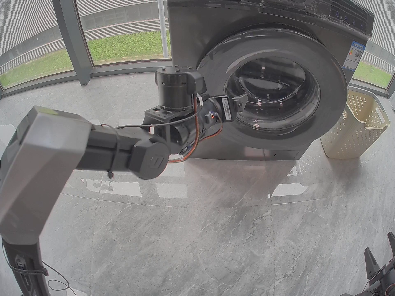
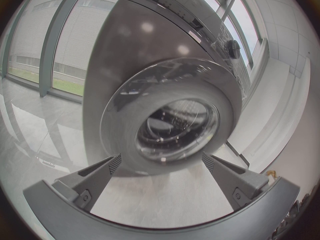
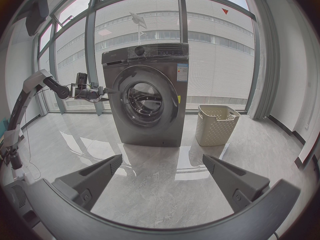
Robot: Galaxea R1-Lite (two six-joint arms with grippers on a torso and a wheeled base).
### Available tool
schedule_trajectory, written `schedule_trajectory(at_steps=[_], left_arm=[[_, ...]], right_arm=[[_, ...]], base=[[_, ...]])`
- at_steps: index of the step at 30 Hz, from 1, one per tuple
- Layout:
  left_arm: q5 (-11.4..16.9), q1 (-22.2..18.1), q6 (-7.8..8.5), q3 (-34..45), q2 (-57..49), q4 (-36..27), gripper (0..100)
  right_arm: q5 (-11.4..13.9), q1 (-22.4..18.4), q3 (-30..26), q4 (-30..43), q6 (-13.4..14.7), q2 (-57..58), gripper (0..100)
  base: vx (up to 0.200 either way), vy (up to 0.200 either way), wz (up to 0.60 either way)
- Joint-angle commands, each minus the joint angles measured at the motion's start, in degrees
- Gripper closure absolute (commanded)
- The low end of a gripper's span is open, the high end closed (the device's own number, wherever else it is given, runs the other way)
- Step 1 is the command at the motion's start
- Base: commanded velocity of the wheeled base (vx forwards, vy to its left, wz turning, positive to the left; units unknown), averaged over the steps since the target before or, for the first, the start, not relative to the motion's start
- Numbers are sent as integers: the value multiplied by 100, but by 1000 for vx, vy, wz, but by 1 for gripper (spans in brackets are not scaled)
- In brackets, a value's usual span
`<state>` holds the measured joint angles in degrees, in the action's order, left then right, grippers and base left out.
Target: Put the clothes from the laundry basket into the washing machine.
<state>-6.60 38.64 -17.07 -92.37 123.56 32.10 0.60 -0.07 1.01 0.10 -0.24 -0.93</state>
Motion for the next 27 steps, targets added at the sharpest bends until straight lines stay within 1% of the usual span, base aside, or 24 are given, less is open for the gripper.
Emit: schedule_trajectory(at_steps=[1,2,4,7,8,11,12,13,14,15,16,19,20,21,22,23,24,25,26,27], left_arm=[[255,196,-34,3911,-3058,490,0],[308,249,-25,4482,-3576,543,0],[361,346,10,5247,-4350,490,0],[352,495,46,6240,-5413,429,0],[334,486,116,6574,-5747,394,0],[334,310,520,7382,-6564,279,0],[378,161,626,7620,-6863,279,0],[396,12,696,7831,-7127,262,0],[405,-59,722,7910,-7232,253,0],[440,-261,784,8217,-7593,218,0],[466,-384,801,8358,-7786,200,0],[519,-990,907,8745,-8463,16,0],[510,-1254,986,8876,-8691,-125,0],[510,-1403,1039,8938,-8841,-195,0],[519,-1702,1109,9008,-9157,-362,0],[519,-1773,1118,9026,-9236,-397,0],[528,-2080,1135,9017,-9632,-564,0],[528,-2107,1135,9017,-9667,-582,0],[519,-2432,1135,9026,-10036,-784,0],[519,-2643,1135,9061,-10221,-863,0]], right_arm=[[2,-1,-92,-1,16,75,0],[2,-1,-92,-1,7,75,0],[2,-1,-92,-1,-2,75,0],[2,-1,-92,-1,-2,75,0],[2,-1,-92,-1,-11,75,0],[2,-1,-92,-1,-11,75,0],[-7,-1,-92,-1,-11,75,0],[2,-1,-92,-1,-11,75,0],[-7,-1,-92,-1,-20,75,0],[2,-1,-92,-1,-20,75,0],[2,-1,-92,-1,-20,75,0],[2,-1,-92,-1,-20,75,0],[2,-1,-92,-1,-20,75,0],[2,-1,-92,-1,-20,75,0],[2,-1,-92,-1,-20,75,0],[2,-1,-92,-1,-20,75,0],[2,-1,-92,-1,-28,75,0],[2,-1,-92,-1,-28,75,0],[2,-1,-92,-1,-28,75,0],[2,-1,-92,-1,-28,75,0]], base=[[0,0,0],[0,0,0],[0,0,0],[0,0,0],[0,0,0],[0,0,0],[0,0,0],[0,0,0],[0,0,0],[0,0,0],[0,0,0],[0,0,0],[0,0,0],[0,0,0],[0,0,0],[0,0,0],[0,0,0],[0,0,0],[0,0,0],[0,0,0]])
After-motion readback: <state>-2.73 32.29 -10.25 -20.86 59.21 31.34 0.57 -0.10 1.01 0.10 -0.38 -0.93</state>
